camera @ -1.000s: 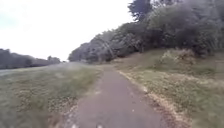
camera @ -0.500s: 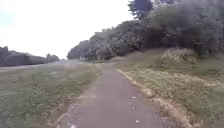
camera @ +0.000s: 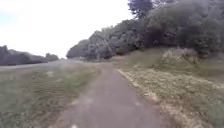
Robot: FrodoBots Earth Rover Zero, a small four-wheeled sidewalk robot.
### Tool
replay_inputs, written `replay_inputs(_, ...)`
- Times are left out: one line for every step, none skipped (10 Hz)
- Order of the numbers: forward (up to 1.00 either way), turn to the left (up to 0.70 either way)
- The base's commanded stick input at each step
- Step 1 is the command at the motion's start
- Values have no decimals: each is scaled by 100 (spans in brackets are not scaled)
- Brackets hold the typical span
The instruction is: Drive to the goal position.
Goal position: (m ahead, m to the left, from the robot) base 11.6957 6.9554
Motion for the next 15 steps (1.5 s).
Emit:
replay_inputs(60, 1)
replay_inputs(60, -8)
replay_inputs(60, 1)
replay_inputs(60, 1)
replay_inputs(60, 1)
replay_inputs(60, 1)
replay_inputs(60, 1)
replay_inputs(60, 1)
replay_inputs(60, 1)
replay_inputs(60, 1)
replay_inputs(60, 1)
replay_inputs(60, 1)
replay_inputs(60, 1)
replay_inputs(60, 1)
replay_inputs(60, 1)
